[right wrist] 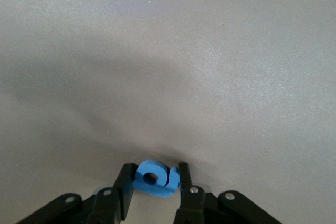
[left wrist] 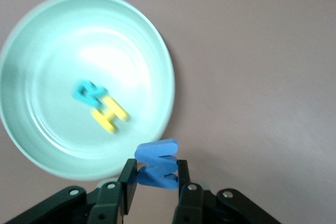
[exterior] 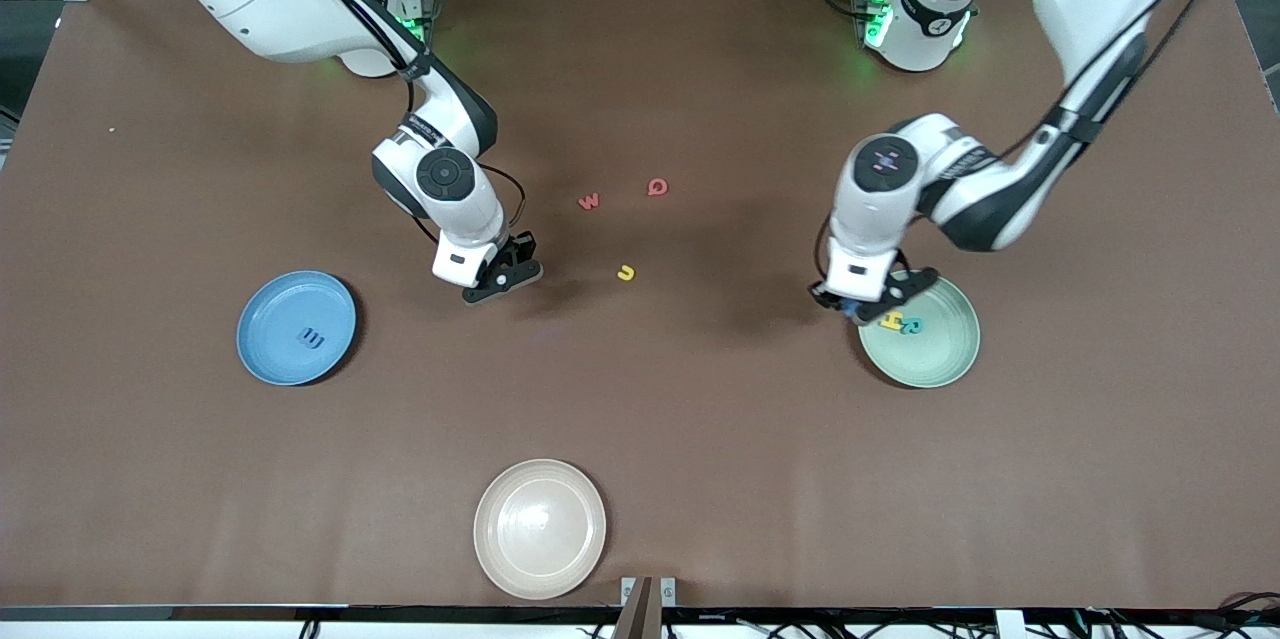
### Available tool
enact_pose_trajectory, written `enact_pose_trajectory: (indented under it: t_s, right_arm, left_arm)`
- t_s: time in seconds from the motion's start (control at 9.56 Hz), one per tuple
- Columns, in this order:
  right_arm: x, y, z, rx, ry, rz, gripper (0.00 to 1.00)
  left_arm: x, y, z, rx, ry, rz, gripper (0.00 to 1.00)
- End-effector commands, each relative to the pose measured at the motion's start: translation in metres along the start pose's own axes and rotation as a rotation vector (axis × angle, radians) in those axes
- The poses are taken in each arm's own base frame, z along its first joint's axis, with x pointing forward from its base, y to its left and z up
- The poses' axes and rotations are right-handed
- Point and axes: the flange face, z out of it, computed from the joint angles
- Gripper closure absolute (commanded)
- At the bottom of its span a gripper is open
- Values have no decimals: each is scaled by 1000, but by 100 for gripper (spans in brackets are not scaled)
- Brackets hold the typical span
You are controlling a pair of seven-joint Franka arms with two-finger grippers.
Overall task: Sort upper and lower case letters into plates
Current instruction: 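Carry the W to the green plate while the right gripper carries o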
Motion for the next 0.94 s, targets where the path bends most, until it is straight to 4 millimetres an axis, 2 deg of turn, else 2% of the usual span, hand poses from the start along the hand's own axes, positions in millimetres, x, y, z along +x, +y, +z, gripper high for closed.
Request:
enact_pose_trajectory:
  t_s: [0.0, 0.1, 0.31, 0.42, 0.52, 0.73, 0.84]
  right_arm:
    - [14, 34, -5, -48, -12, -42, 98]
    - [24, 65, -15, -77, -49, -88, 98]
    - [29, 111, -36, -106, -75, -171, 97]
    - [26, 143, -45, -114, -81, -218, 97]
    - [19, 180, -51, -117, -98, -271, 97]
    - [0, 247, -52, -105, -124, -362, 95]
    - [-8, 269, -51, -97, -130, -371, 93]
  left_arm:
    - [28, -32, 1, 31, 21, 80, 100]
    - [43, -50, 6, 37, 13, 93, 100]
    - [47, -58, 15, 41, -5, 97, 100]
    - [48, -61, 20, 48, -11, 102, 66]
    - [48, -61, 20, 48, -11, 100, 1]
    - [53, -59, 11, 44, 8, 94, 0]
    - [54, -55, 6, 51, 17, 98, 0]
